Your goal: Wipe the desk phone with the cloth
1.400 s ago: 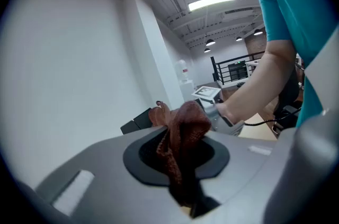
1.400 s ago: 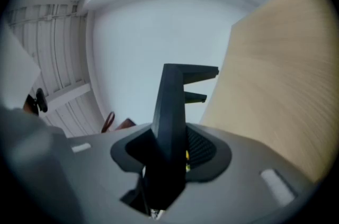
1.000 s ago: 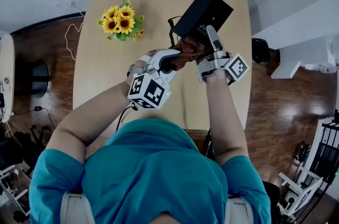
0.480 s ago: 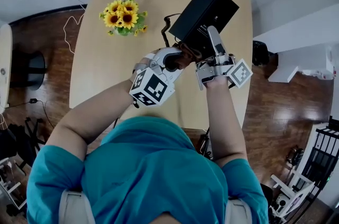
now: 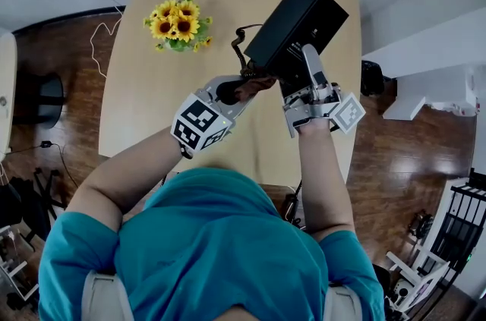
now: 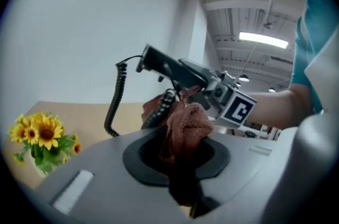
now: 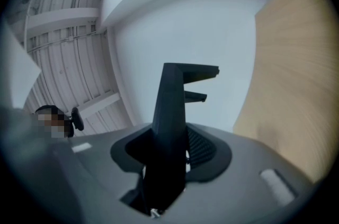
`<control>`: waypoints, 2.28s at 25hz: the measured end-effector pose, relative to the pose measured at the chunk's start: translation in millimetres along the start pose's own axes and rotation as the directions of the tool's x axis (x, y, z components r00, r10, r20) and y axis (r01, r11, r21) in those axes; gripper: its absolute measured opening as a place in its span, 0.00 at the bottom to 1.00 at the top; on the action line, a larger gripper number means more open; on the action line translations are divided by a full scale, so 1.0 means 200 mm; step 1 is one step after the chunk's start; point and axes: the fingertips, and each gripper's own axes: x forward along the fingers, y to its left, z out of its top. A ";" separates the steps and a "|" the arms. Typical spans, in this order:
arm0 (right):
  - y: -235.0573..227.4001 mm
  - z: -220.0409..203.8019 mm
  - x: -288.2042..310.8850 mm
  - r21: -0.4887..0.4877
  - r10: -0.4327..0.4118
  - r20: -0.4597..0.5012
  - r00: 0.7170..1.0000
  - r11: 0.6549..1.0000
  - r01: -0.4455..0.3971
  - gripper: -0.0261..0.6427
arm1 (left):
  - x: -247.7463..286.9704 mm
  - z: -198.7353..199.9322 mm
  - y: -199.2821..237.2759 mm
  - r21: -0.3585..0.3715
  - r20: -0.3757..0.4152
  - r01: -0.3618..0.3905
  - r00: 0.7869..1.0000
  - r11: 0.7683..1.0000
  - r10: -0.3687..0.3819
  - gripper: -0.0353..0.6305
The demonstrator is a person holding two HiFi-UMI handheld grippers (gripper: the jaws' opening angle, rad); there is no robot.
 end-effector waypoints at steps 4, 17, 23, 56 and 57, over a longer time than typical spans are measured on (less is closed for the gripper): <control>0.07 -0.21 0.03 0.005 0.024 -0.067 0.997 1.000 -0.024 0.27 | -0.08 0.06 0.10 -0.174 0.106 -0.024 0.993 0.984 0.043 0.16; 0.13 -0.25 0.05 0.034 0.059 -0.097 0.994 0.998 -0.056 0.28 | -0.05 0.25 -0.02 -0.244 0.315 0.252 0.934 0.937 -0.169 0.15; 0.11 -0.26 0.04 0.043 0.048 -0.091 0.995 0.998 -0.044 0.28 | -0.14 0.22 -0.02 -0.287 0.330 0.298 0.923 0.910 -0.199 0.15; 0.46 -0.68 -0.09 0.226 0.279 -0.265 0.923 0.949 -0.222 0.28 | -0.43 0.12 0.31 -0.295 0.338 0.520 0.841 0.802 -0.421 0.16; 0.45 -0.68 -0.09 0.238 0.280 -0.272 0.921 0.947 -0.218 0.28 | -0.37 0.17 0.25 -0.268 0.343 0.562 0.815 0.783 -0.468 0.16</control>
